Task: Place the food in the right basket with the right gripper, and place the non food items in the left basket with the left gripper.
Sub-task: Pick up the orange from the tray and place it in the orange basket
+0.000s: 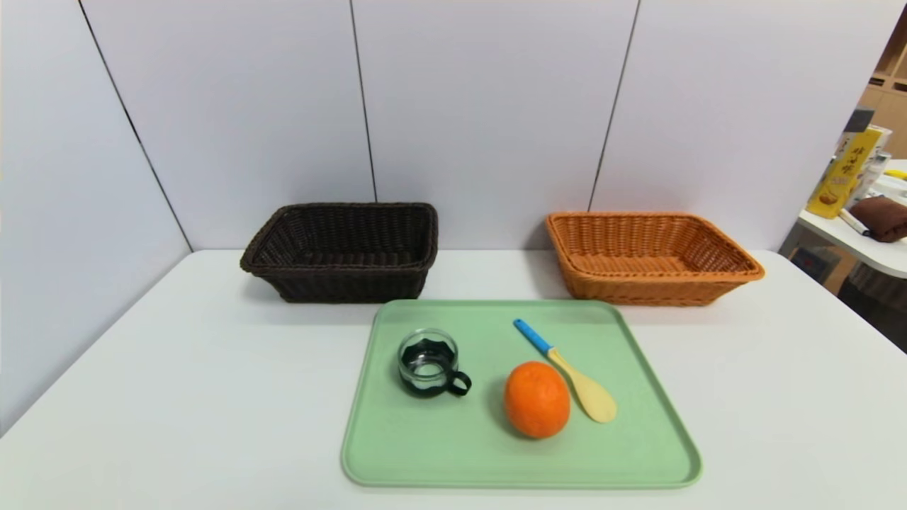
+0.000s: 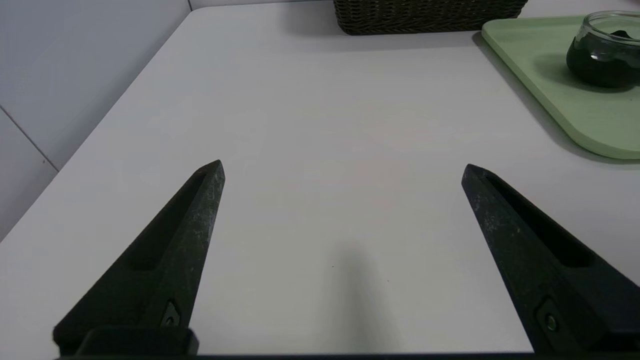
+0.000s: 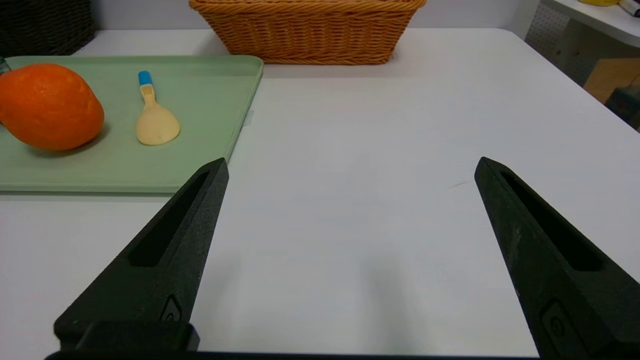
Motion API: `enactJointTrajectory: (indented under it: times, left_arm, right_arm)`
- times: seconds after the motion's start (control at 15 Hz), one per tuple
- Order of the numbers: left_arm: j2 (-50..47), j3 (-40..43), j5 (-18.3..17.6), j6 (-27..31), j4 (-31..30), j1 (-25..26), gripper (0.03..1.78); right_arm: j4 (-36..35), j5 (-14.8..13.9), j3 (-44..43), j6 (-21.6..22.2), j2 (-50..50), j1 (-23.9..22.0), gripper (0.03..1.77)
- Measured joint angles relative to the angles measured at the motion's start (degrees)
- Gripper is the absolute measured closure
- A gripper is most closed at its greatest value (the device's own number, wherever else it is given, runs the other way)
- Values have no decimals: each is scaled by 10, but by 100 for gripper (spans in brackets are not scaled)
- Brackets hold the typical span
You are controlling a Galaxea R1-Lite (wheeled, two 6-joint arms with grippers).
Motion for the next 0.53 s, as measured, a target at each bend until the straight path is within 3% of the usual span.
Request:
enactJointTrajectory:
  times: [0.33,0.53]
  left_arm:
    - [0,0,-2,44,-1,0,12]
    - [1,-20,-25,57,6,0,12]
  right_arm:
    - [0,2,0,-5,0,0,10]
    - [-2,12,-20,-13,0,0,10]
